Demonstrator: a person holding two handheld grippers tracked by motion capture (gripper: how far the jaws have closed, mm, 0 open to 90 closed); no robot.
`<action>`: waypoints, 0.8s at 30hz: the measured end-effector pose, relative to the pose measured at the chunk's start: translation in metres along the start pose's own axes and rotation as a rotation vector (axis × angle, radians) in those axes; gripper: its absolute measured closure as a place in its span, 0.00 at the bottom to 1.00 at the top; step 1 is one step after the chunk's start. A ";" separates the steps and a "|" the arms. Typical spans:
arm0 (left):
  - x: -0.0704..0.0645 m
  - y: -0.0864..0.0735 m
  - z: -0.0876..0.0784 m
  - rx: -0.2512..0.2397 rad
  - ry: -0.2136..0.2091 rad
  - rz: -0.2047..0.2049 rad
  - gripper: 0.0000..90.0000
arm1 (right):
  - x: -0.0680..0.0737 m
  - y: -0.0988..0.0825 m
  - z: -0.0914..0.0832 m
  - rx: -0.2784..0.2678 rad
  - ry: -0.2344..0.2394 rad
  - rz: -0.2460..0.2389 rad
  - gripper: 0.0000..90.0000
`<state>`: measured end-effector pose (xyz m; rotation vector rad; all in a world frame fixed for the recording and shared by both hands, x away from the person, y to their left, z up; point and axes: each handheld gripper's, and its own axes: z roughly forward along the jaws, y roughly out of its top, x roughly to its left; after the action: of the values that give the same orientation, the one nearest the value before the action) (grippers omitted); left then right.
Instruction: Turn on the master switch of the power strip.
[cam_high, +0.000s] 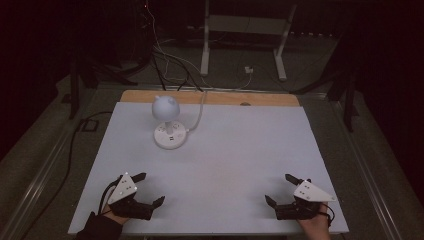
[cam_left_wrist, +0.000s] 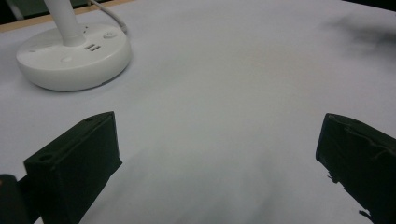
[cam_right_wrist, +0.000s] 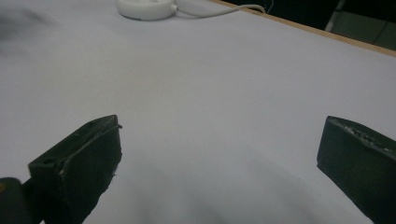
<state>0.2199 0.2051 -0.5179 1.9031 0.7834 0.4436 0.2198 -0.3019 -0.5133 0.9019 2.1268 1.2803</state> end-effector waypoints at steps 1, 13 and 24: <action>0.000 0.000 0.000 0.003 -0.001 0.000 0.00 | 0.000 0.000 0.000 0.000 0.000 0.000 0.00; -0.003 0.001 0.002 0.032 -0.003 0.010 0.00 | 0.000 0.003 -0.003 -0.020 -0.010 -0.001 0.00; -0.008 0.004 0.005 0.034 -0.020 0.013 0.00 | 0.003 0.005 -0.005 -0.038 -0.013 0.003 0.00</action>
<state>0.2185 0.1949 -0.5162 1.9421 0.7699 0.4218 0.2158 -0.3005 -0.5069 0.8958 2.0850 1.3087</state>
